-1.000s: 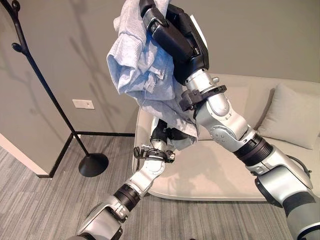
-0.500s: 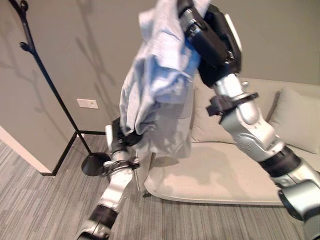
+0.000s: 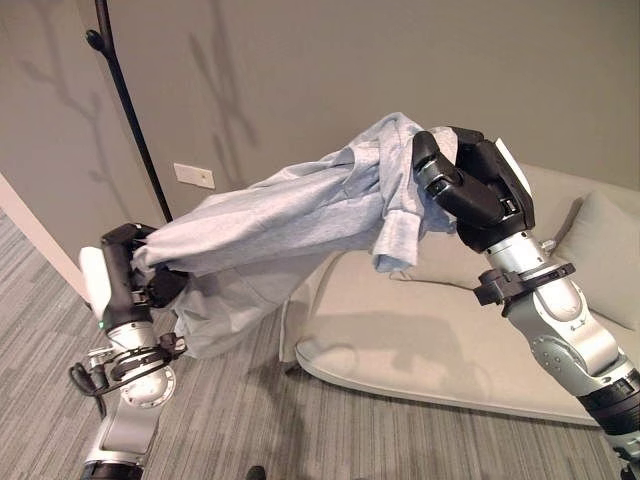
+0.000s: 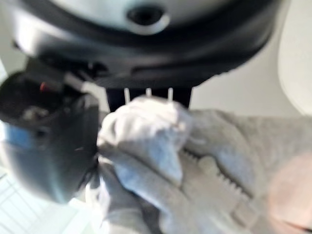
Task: Hang the clothes on the sofa on the clothes rack.
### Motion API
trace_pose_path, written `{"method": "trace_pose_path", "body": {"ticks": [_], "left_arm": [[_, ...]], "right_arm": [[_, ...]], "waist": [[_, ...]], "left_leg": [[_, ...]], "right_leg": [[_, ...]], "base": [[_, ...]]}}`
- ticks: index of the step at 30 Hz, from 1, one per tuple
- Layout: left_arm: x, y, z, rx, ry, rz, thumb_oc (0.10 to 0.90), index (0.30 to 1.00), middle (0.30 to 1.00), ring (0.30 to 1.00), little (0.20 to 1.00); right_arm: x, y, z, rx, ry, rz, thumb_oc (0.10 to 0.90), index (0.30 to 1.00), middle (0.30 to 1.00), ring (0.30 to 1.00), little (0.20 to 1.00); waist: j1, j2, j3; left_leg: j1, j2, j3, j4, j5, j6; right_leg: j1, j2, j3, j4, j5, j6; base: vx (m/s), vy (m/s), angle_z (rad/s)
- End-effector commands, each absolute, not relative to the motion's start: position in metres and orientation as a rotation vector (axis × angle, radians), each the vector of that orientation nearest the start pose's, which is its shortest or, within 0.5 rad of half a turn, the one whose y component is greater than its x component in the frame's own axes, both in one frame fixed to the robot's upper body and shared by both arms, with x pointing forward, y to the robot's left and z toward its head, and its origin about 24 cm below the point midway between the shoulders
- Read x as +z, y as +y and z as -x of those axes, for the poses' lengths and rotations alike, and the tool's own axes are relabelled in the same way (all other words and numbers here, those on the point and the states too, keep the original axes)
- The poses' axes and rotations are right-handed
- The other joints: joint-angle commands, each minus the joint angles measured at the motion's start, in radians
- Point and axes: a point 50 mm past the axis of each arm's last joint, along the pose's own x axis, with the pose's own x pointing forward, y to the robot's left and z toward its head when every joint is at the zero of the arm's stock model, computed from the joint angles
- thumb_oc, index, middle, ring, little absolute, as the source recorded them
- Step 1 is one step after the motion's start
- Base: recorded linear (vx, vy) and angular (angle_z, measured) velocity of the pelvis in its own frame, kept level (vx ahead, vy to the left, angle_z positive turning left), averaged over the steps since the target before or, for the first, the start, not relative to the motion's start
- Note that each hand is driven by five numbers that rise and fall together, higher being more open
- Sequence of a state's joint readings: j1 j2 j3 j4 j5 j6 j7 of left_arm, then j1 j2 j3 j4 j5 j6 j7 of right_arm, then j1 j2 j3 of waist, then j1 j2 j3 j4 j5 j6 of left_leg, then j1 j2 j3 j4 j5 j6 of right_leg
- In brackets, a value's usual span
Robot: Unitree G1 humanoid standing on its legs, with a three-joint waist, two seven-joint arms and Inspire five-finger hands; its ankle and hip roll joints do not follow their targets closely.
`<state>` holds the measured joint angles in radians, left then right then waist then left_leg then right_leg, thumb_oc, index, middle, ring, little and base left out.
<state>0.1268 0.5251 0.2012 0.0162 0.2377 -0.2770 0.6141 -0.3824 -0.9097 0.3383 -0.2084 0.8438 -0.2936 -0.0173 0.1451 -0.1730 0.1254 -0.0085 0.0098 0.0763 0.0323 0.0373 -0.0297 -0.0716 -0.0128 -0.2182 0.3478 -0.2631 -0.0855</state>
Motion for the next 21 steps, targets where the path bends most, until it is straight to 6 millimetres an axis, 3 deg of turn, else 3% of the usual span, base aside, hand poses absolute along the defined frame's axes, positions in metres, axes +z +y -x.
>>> {"method": "trace_pose_path", "body": {"ticks": [1,2,3,5,6,7,9,10,11,14,17,18,19,20,21], "left_arm": [[0.138,0.333,-0.190,0.902,-0.520,-0.787,0.400,0.300,0.300,0.300,0.300],[0.137,0.335,-0.178,0.930,-0.522,-0.776,0.400,0.300,0.300,0.300,0.300],[0.137,0.335,-0.177,0.929,-0.520,-0.777,0.400,0.300,0.300,0.300,0.300],[0.140,0.335,-0.184,0.917,-0.547,-0.800,0.400,0.300,0.300,0.300,0.300],[0.140,0.335,-0.184,0.917,-0.548,-0.799,0.400,0.300,0.300,0.300,0.300],[0.142,0.324,-0.191,0.896,-0.584,-0.761,0.400,0.300,0.300,0.300,0.300],[0.140,0.314,-0.192,0.871,-0.606,-0.717,0.400,0.300,0.300,0.300,0.300],[0.140,0.314,-0.192,0.870,-0.605,-0.717,0.400,0.300,0.300,0.300,0.300],[0.135,0.308,-0.192,0.858,-0.599,-0.691,0.400,0.300,0.300,0.300,0.300],[0.130,0.303,-0.199,0.829,-0.592,-0.662,0.400,0.300,0.300,0.300,0.300],[0.132,0.294,-0.209,0.786,-0.604,-0.625,0.400,0.300,0.300,0.300,0.300],[0.129,0.286,-0.211,0.736,-0.598,-0.613,0.400,0.300,0.300,0.300,0.300],[0.128,0.285,-0.211,0.734,-0.596,-0.612,0.400,0.300,0.300,0.300,0.300],[0.126,0.280,-0.213,0.707,-0.594,-0.581,0.400,0.300,0.300,0.300,0.300],[0.122,0.275,-0.215,0.666,-0.581,-0.574,0.400,0.300,0.300,0.300,0.300]], "right_arm": [[0.270,-0.214,-0.259,0.308,-0.915,-0.106,0.400,0.300,0.300,0.300,0.300],[0.259,-0.218,-0.257,0.267,-0.887,-0.076,0.400,0.300,0.300,0.300,0.300],[0.258,-0.218,-0.256,0.265,-0.885,-0.074,0.400,0.300,0.300,0.300,0.300],[0.252,-0.223,-0.257,0.227,-0.869,-0.058,0.400,0.300,0.300,0.300,0.300],[0.253,-0.223,-0.257,0.226,-0.869,-0.058,0.400,0.300,0.300,0.300,0.300],[0.235,-0.230,-0.255,0.142,-0.810,-0.011,0.400,0.300,0.300,0.300,0.300],[0.221,-0.235,-0.249,0.097,-0.768,0.010,0.400,0.300,0.300,0.300,0.300],[0.221,-0.235,-0.249,0.097,-0.768,0.010,0.400,0.300,0.300,0.300,0.300],[0.209,-0.240,-0.245,0.070,-0.725,0.028,0.400,0.300,0.300,0.300,0.300],[0.205,-0.240,-0.243,0.062,-0.706,0.054,0.400,0.300,0.300,0.300,0.300],[0.201,-0.244,-0.239,0.005,-0.700,0.105,0.400,0.300,0.300,0.300,0.300],[0.195,-0.247,-0.237,-0.029,-0.681,0.110,0.400,0.300,0.300,0.300,0.300],[0.195,-0.248,-0.236,-0.031,-0.680,0.112,0.400,0.300,0.300,0.300,0.300],[0.190,-0.252,-0.233,-0.073,-0.668,0.107,0.400,0.300,0.300,0.300,0.300],[0.181,-0.253,-0.228,-0.115,-0.647,0.111,0.400,0.300,0.300,0.300,0.300]], "waist": [[0.051,0.003,-0.137],[0.068,0.032,-0.144],[0.069,0.035,-0.148],[0.086,0.079,-0.116],[0.085,0.079,-0.116],[0.062,0.108,-0.073],[0.027,0.104,-0.067],[0.027,0.105,-0.068],[-0.009,0.102,-0.074],[-0.053,0.119,-0.090],[-0.089,0.148,-0.089],[-0.100,0.174,-0.103],[-0.099,0.175,-0.105],[-0.103,0.183,-0.112],[-0.105,0.174,-0.113]], "left_leg": [[-0.134,-0.111,0.015,-0.059,0.030,0.027],[-0.160,-0.117,0.004,-0.063,0.044,0.027],[-0.164,-0.114,0.005,-0.063,0.049,0.027],[-0.249,-0.116,-0.082,-0.015,0.101,-0.031],[-0.252,-0.116,-0.084,-0.013,0.100,-0.031],[-0.267,-0.071,-0.088,0.049,0.083,-0.050],[-0.222,-0.005,-0.065,0.056,0.043,-0.037],[-0.223,-0.005,-0.066,0.056,0.044,-0.037],[-0.157,0.069,-0.071,0.037,0.018,-0.046],[-0.090,0.205,-0.124,-0.034,0.080,-0.091],[-0.080,0.308,-0.047,-0.111,0.173,-0.134],[-0.075,0.315,-0.015,-0.119,0.130,-0.146],[-0.075,0.315,-0.015,-0.118,0.126,-0.146],[-0.078,0.294,-0.020,-0.109,0.101,-0.147],[-0.081,0.251,-0.021,-0.068,0.049,-0.125]], "right_leg": [[0.160,0.045,0.038,-0.268,0.063,0.124],[0.188,0.044,0.041,-0.346,0.082,0.119],[0.188,0.047,0.040,-0.356,0.093,0.118],[0.183,0.039,0.037,-0.389,0.108,0.114],[0.183,0.039,0.035,-0.390,0.108,0.113],[0.164,-0.003,-0.013,-0.385,0.127,0.123],[0.146,-0.043,-0.048,-0.378,0.156,0.134],[0.145,-0.042,-0.049,-0.379,0.157,0.134],[0.138,-0.076,-0.070,-0.380,0.166,0.141],[0.120,-0.116,-0.075,-0.371,0.176,0.162],[0.126,-0.148,-0.112,-0.347,0.167,0.186],[0.138,-0.164,-0.120,-0.336,0.170,0.201],[0.139,-0.164,-0.120,-0.337,0.170,0.203],[0.152,-0.190,-0.123,-0.333,0.172,0.214],[0.166,-0.250,-0.130,-0.303,0.191,0.225]], "base": [[-0.20,-0.043,-0.06],[-0.08,0.019,-0.10],[-0.22,0.054,-0.28],[-0.27,0.065,-0.12],[-0.42,0.160,0.34],[-0.36,0.182,0.44],[-0.28,0.180,0.86],[-0.12,0.195,1.06],[-0.08,0.233,0.85],[-0.06,0.323,0.32],[0.04,0.410,0.25],[0.10,0.369,0.47],[0.14,0.425,0.49],[0.13,0.467,0.48],[0.13,0.478,0.39]]}}
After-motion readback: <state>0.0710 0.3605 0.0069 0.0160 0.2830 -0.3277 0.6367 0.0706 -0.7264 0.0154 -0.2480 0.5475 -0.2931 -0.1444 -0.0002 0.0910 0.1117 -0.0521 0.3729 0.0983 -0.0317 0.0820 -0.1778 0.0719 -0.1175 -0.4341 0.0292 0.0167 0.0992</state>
